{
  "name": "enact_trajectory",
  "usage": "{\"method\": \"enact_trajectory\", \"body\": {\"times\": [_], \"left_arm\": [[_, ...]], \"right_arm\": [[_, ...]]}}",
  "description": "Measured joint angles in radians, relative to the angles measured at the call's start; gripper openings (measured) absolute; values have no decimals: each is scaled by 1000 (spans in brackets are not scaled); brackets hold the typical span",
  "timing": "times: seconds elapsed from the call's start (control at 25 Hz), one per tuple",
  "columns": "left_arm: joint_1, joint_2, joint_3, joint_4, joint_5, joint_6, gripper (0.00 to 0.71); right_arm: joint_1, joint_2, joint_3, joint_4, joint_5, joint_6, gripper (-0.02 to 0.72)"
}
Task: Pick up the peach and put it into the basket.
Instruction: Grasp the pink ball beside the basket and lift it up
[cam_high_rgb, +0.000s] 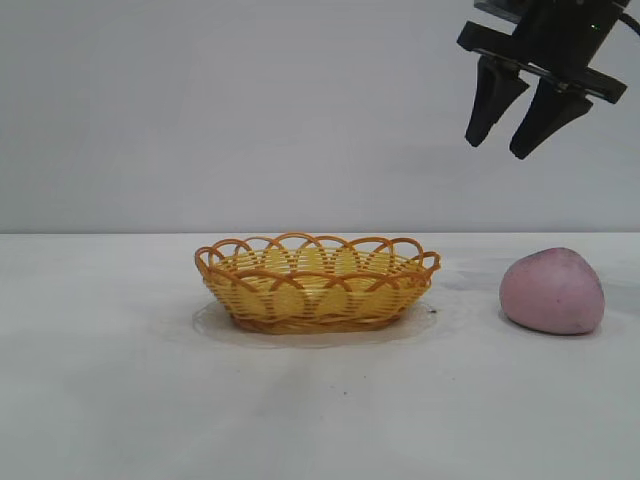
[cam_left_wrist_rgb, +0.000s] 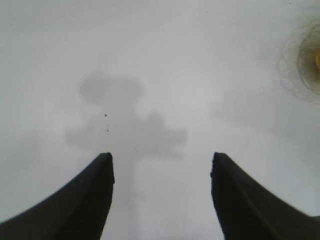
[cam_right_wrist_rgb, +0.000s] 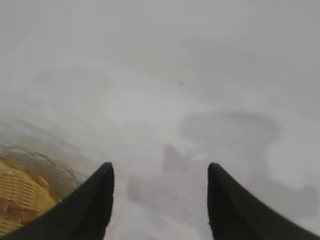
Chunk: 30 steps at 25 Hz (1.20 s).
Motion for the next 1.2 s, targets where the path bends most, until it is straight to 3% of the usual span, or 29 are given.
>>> {"method": "enact_trajectory", "body": {"times": [0.28,0.72,1.0,1.2], "left_arm": [[0,-385,282,-13,-8,-2,360],[0,-959,604,-18,-40,-4,360],[0,-1217,725,-19,-100,-50,360],[0,-1236,732,-10,-104,-75,360]], "right_arm": [[0,0,0,0,3,0,392],[0,0,0,-9,5,0,392],[0,0,0,-23,5,0,392],[0,0,-1,-32,11,0,392]]}}
